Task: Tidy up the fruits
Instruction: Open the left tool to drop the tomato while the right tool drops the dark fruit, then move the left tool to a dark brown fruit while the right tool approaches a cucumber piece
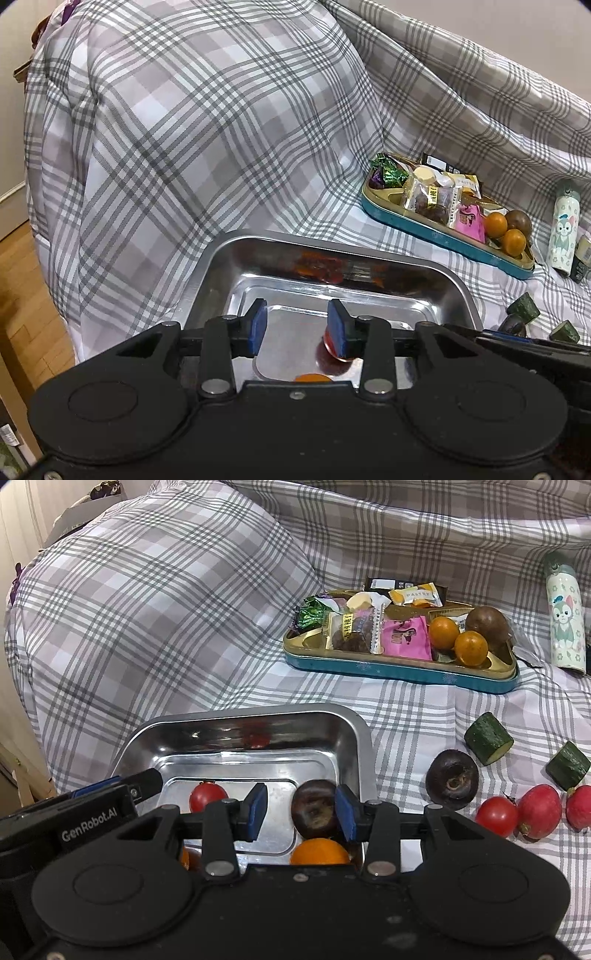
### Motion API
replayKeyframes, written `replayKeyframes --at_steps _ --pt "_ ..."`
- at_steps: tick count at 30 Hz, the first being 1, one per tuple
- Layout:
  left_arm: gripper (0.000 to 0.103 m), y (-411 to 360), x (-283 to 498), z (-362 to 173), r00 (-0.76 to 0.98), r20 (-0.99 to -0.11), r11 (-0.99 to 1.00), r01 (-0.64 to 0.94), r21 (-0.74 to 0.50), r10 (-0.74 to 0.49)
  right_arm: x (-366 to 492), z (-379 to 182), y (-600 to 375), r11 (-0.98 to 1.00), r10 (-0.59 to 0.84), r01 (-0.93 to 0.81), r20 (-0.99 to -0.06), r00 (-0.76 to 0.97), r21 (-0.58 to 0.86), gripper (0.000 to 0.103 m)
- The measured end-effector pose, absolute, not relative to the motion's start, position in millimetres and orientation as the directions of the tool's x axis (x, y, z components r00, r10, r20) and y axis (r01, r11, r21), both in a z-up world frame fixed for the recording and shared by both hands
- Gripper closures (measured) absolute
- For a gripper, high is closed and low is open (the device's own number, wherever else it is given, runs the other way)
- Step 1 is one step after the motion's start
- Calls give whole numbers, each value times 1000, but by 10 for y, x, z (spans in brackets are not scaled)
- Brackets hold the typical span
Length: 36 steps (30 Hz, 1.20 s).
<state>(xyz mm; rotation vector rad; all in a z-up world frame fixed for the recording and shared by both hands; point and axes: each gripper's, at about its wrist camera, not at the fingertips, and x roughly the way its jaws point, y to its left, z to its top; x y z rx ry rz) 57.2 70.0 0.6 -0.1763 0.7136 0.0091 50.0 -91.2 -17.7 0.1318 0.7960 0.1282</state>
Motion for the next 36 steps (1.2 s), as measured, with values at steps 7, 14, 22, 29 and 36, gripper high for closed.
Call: replayKeyframes --at_steps 7,14,22,29,36 --pt "57 670 582 4 757 -652 989 -68 -132 -35 493 -149 -958 982 174 -72 -691 701 174 59" --pt "57 667 619 -10 747 -664 991 -68 -115 -26 515 -117 -1003 981 182 -82 -689 702 175 59" --pt "57 621 638 -19 738 -675 994 -59 -88 -16 487 -67 -1147 980 186 -79 -691 698 184 59" --pt "57 535 664 -30 721 -693 999 -27 -41 -9 453 -33 -1478 987 130 -23 -715 687 157 59" --pt "57 318 619 27 719 -694 998 64 16 -35 375 -36 -1947 987 78 52 -725 685 154 59"
